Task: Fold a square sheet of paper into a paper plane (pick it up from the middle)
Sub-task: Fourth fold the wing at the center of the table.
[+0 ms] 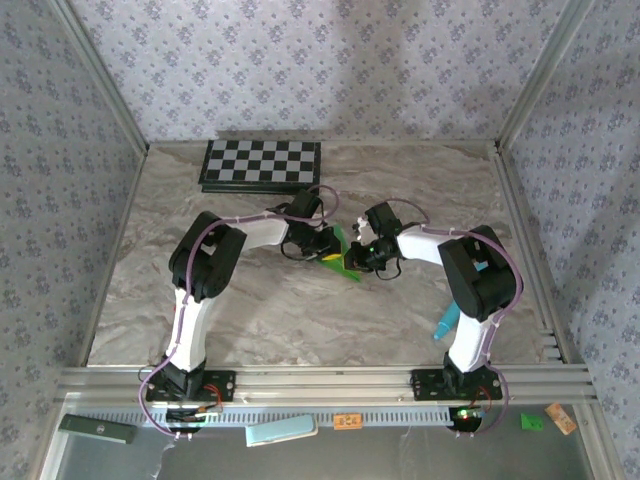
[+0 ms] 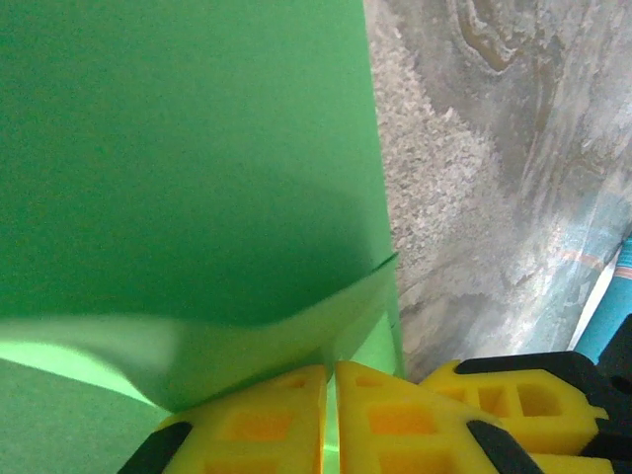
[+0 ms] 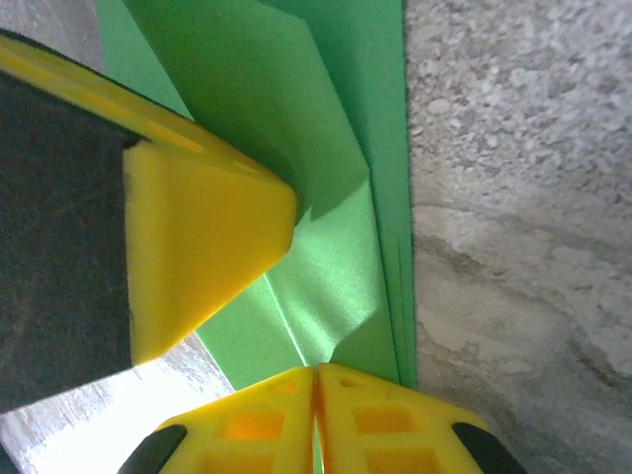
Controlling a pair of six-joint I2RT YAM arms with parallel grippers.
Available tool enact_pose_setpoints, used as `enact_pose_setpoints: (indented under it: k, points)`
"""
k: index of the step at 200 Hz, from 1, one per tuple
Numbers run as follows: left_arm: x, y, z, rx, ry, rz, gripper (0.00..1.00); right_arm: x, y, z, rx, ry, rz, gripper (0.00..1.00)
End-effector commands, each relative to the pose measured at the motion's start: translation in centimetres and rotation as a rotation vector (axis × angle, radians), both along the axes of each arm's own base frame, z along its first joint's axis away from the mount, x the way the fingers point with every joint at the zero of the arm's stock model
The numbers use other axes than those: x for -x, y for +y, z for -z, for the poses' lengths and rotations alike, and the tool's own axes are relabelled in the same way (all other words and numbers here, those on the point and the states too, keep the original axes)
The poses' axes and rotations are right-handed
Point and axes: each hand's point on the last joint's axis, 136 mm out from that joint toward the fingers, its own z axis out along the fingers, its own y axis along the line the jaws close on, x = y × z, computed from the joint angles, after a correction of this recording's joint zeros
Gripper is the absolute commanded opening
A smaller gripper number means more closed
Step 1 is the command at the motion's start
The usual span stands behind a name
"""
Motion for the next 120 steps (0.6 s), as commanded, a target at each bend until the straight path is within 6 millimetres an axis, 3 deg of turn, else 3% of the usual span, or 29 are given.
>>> enact_pose_setpoints:
  k: [1, 77, 120]
  points:
    - [-2.1, 3.8, 2.8, -0.142, 0.003, -0.066, 0.12, 3.7, -3.2, 4.1, 0.184, 0.144, -0.028, 0.11]
    - [-8.3, 10.4, 3.6, -0.202, -0.023, -0.175, 0.12, 3.9, -3.0, 4.4, 0.189, 0.135, -0.068, 0.11]
    - [-10.5, 12.6, -0.9, -0.202, -0.116, -0.196, 0.13, 3.2, -0.4, 3.3, 0.141, 0.091, -0.14, 0.12]
